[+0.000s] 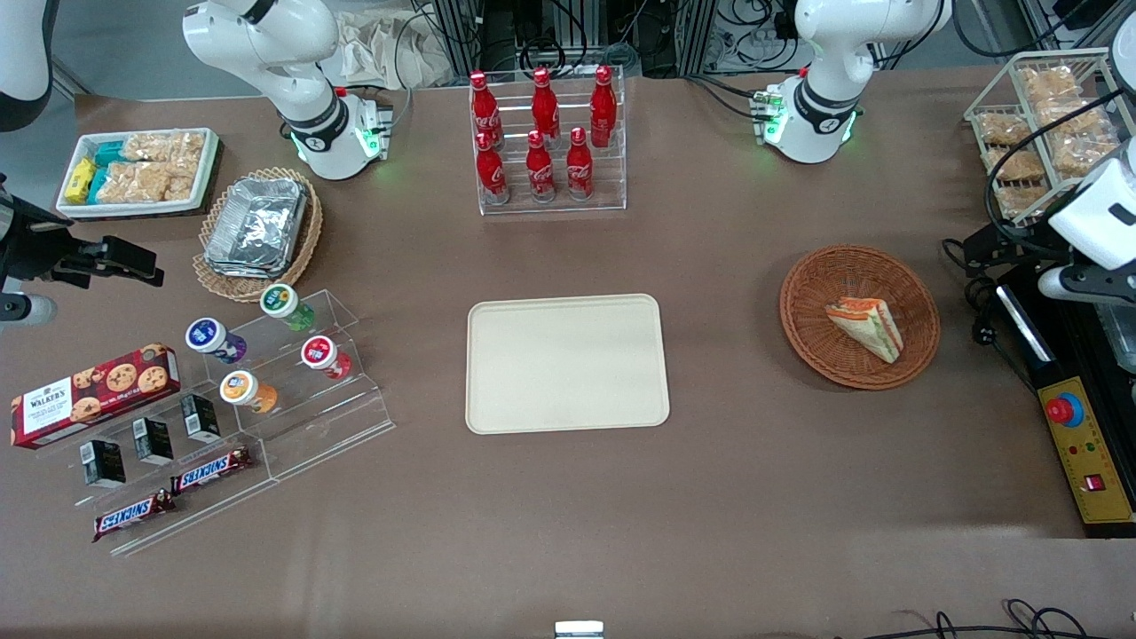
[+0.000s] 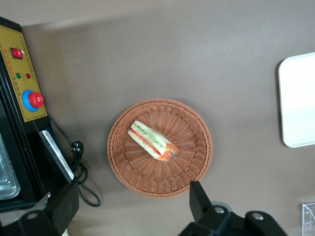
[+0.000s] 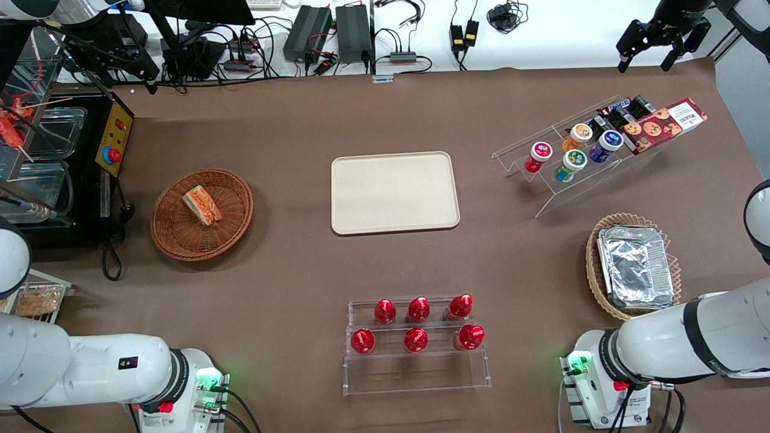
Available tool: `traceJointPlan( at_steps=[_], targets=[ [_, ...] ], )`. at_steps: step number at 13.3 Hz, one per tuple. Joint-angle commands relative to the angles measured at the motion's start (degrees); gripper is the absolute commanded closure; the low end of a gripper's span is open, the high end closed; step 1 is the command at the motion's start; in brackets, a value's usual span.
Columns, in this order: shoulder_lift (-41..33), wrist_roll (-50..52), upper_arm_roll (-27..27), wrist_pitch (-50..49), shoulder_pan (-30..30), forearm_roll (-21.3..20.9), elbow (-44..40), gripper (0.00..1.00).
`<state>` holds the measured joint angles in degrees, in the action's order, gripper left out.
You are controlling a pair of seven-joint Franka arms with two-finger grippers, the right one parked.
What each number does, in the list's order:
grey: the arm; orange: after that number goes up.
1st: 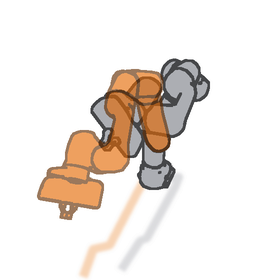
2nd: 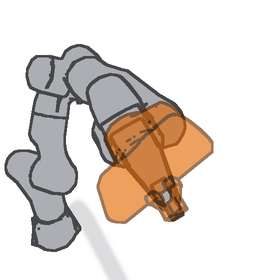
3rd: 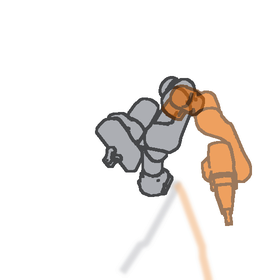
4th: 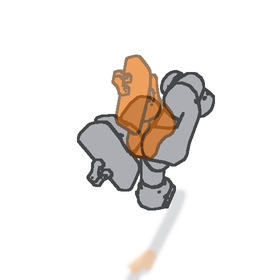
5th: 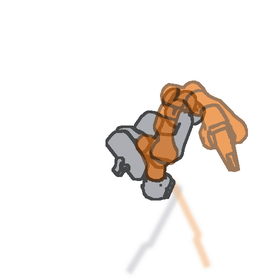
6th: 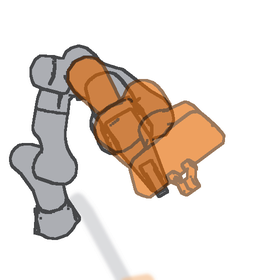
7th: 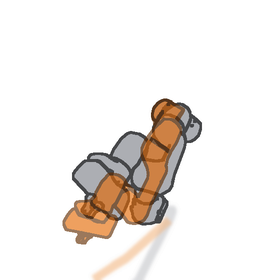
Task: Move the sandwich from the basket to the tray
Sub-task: 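Move the left gripper down over the wrapped sandwich in the wicker basket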
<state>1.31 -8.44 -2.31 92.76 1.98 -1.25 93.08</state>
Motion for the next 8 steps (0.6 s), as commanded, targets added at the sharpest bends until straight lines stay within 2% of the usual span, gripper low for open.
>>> traceJointPlan(
  at_steps=[1,3,5,8],
  targets=[
    [2.64,-0.53,-0.06,-1.97,0.39,1.17,-3.78,0.00],
    [2.64,1.74,0.11,-2.32,0.48,0.73,-3.17,0.00],
    [2.12,21.51,0.03,-1.72,0.83,1.08,-0.36,0.00],
    [-1.39,36.41,-1.11,6.70,0.74,0.46,10.86,0.00]
  ],
)
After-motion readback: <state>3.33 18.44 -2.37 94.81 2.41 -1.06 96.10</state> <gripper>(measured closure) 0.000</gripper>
